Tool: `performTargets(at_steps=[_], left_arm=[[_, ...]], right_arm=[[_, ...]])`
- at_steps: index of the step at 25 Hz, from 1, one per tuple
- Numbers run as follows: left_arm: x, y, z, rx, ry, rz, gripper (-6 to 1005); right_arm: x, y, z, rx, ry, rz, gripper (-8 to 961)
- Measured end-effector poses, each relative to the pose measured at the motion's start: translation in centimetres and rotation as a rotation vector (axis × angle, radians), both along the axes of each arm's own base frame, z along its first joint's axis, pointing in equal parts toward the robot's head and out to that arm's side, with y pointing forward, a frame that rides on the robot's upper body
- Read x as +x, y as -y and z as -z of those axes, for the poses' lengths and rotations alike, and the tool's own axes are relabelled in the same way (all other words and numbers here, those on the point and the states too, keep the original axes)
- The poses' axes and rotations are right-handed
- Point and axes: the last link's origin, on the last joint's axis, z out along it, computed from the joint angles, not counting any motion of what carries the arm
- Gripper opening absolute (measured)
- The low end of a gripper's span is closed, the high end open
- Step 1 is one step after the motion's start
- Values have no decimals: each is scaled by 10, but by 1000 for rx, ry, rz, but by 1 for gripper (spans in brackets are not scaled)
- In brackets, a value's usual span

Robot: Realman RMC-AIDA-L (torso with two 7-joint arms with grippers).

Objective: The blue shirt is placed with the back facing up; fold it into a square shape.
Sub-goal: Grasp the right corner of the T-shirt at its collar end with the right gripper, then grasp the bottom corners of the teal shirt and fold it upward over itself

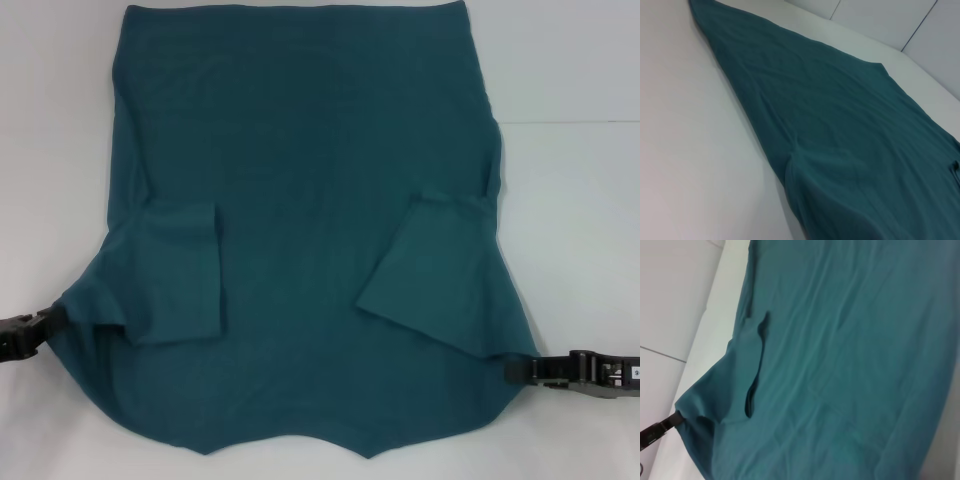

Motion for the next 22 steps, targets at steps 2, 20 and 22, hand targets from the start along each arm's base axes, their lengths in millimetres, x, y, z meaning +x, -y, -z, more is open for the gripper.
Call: performTargets(at_steps=[2,20,22], left_arm=[[1,-1,0,0,1,1,23],[-6,9,-7,-8,30,-62,26],[-9,16,-8,-12,34,-84,26]], right_arm=[[1,0,-1,4,1,0,420],[7,8,-7,70,-7,-60,36],[7,10,-8,73,-13,-77,37]])
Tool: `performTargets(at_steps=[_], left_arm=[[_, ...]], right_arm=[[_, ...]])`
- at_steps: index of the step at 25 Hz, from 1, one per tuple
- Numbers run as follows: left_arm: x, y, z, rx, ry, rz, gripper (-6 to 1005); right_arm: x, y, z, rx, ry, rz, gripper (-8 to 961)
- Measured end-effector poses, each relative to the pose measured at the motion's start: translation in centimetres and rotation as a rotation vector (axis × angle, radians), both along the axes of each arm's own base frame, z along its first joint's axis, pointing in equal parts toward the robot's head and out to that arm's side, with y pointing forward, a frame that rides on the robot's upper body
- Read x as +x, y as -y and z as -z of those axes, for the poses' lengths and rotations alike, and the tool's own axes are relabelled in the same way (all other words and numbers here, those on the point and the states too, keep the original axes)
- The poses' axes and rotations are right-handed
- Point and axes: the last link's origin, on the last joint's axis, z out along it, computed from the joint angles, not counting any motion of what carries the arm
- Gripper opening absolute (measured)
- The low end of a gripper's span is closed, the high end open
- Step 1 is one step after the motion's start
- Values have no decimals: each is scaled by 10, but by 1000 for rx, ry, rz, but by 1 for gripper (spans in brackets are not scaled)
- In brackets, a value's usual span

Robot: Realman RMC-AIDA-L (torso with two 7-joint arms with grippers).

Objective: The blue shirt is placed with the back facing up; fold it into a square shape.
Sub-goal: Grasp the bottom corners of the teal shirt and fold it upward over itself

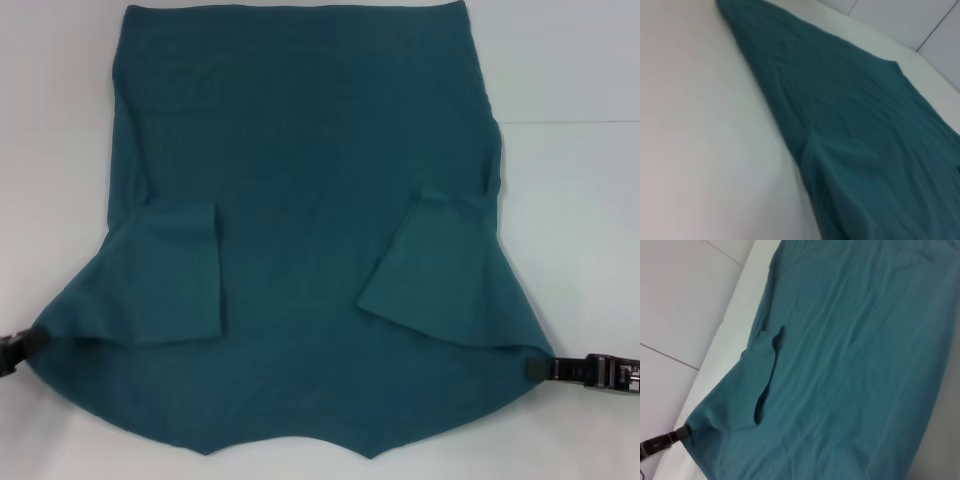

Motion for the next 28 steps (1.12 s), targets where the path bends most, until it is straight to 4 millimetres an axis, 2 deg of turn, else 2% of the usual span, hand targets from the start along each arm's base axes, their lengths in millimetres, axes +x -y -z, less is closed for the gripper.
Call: performTargets(at_steps=[13,28], left_arm=[[-15,35,-2,5,45,-78,29],[-18,69,4,-69,100,-93,31]], right_arm=[[1,9,-7,-8,2,-71,36],[13,41,-21,-45,-18,-140,47]])
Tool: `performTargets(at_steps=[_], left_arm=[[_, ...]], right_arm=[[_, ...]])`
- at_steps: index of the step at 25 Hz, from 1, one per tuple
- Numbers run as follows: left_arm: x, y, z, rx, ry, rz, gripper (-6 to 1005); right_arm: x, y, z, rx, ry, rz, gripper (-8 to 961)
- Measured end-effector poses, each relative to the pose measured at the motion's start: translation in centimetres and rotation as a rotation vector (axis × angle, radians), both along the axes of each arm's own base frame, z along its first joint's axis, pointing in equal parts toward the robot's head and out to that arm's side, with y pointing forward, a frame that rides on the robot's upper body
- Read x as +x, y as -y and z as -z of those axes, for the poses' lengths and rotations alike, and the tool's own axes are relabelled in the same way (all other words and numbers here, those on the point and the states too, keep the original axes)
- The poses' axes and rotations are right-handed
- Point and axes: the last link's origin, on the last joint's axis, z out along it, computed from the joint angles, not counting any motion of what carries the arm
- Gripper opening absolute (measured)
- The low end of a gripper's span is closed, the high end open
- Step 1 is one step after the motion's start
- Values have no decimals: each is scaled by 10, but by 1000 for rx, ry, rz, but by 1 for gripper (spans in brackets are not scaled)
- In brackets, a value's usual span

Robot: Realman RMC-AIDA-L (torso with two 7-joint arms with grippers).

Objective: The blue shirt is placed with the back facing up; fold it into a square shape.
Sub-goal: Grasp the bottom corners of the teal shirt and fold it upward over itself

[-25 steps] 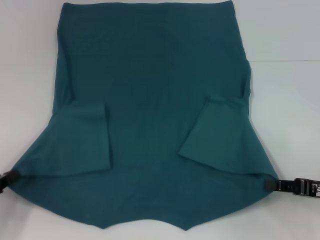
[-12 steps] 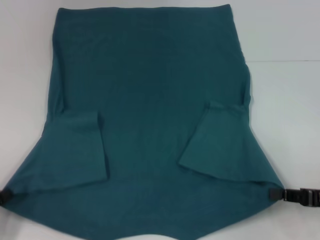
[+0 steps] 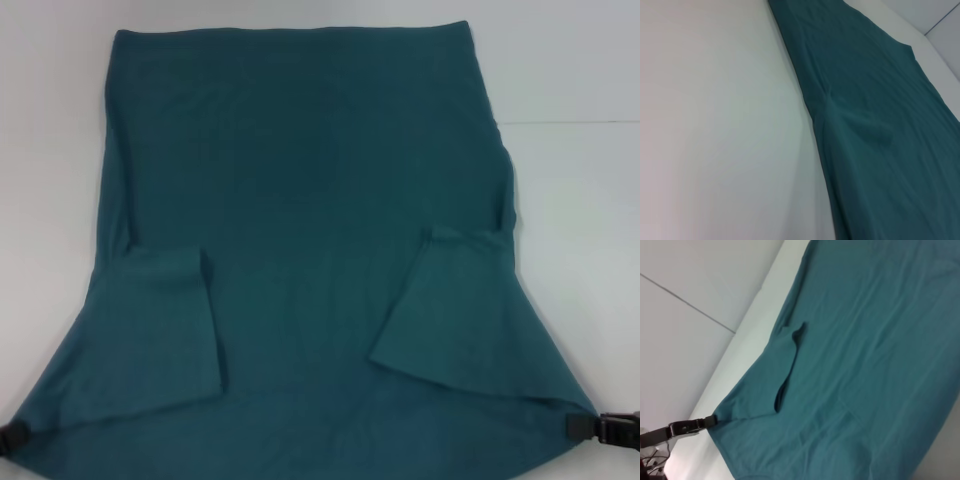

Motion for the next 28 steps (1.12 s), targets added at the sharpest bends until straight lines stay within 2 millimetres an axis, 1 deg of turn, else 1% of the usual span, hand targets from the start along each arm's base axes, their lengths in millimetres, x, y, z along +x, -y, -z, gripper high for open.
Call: performTargets(at_steps=[6,10,21,24,26,28], left_arm=[[3,13,1,-47,30,18,32],[6,20,3,-87,49,35,33],[13,28,-2,-121,74,60,35],[14,27,-5,-113,81,64,35],[16,19,-6,-99,93,77,36],[21,7,-8,-94,106,99,36]], right_arm=[[0,7,-4,-38,13,-36,54],[0,13,-2,-92,27,-53,59],[2,20,-5,-115,25,-59,73],[3,20,-8,-103,23,-55,77],[2,16,-11,-81,20,-54,79],[0,8,-15,-46,15,-56,82]])
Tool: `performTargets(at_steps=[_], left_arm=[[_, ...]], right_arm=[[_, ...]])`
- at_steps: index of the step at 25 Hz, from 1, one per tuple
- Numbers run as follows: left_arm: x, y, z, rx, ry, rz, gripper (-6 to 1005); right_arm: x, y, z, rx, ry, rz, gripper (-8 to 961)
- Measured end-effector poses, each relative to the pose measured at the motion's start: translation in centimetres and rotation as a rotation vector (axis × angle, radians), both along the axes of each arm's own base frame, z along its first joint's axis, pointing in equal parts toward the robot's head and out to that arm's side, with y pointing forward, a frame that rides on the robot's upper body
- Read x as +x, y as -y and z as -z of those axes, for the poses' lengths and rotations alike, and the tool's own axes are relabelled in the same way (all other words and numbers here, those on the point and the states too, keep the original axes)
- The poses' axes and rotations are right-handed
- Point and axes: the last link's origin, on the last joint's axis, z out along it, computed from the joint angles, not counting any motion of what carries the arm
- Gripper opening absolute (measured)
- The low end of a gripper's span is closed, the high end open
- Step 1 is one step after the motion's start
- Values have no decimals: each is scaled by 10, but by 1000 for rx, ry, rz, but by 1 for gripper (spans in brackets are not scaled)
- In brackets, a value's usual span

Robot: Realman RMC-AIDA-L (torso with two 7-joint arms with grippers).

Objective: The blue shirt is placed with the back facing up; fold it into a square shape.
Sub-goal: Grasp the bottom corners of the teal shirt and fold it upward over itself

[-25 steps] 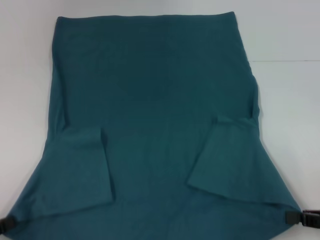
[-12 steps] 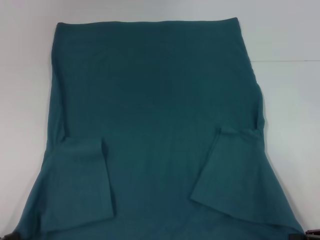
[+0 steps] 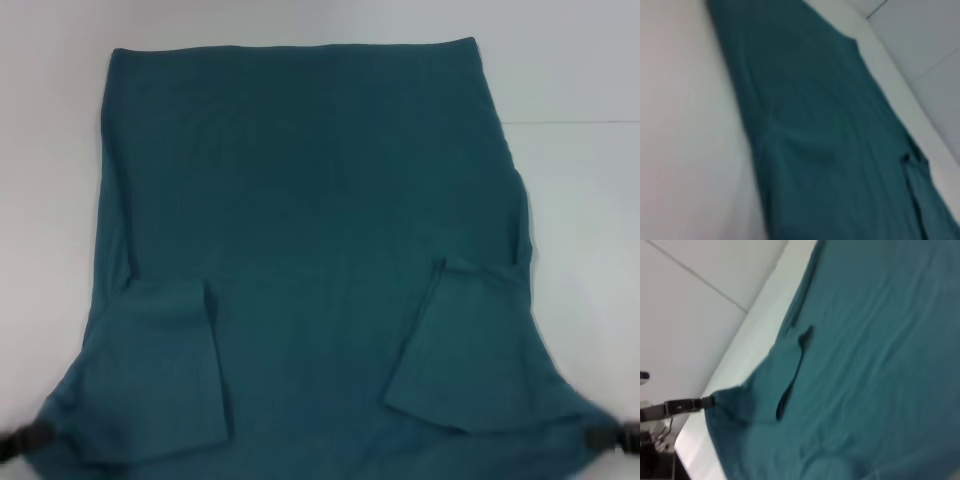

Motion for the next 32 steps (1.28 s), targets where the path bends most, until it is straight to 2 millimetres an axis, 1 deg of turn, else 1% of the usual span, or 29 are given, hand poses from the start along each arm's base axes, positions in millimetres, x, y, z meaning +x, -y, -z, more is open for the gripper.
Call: performTargets(at_steps=[1,5,9,10,11,13,15,17,20,21,22,23,25,29,32], left_arm=[[2,-7,-1,1,6,10,36],[19,-46,-4,17,38,84,37],[36,-94,-2,46,57,121,38],[36,-94,-2,46,57,121,38],[43,-116,1,60,57,126,38],[51,-136,3,86,55,130,38],[57,-151,5,118,55,129,39],[62,-162,5,155,60,125,39],[68,-179,-2,249,88,111,39],[71,-184,-6,279,98,108,40],[72,-188,-8,301,104,105,40],[73,-191,-10,318,109,103,40],[75,-199,-13,358,117,91,40],[76,-213,-12,417,111,52,41],[79,-224,-7,451,102,28,41]], right_arm=[[-1,-4,-2,17,-4,0,83],[-7,-27,-13,100,-8,6,88],[-13,-54,-20,193,6,10,93],[-16,-61,-22,213,10,6,94],[-18,-67,-23,227,13,2,95],[-24,-80,-22,255,24,-7,98],[-28,-92,-21,279,39,-11,100],[-34,-105,-19,309,54,-17,103],[-45,-125,-18,351,80,-36,107],[-53,-140,-17,381,104,-48,108],[-58,-146,-17,392,114,-55,109],[-58,-146,-17,392,114,-55,110],[-67,-161,-17,421,145,-71,113],[-84,-187,-14,458,220,-107,118],[-98,-205,-7,489,288,-131,121]])
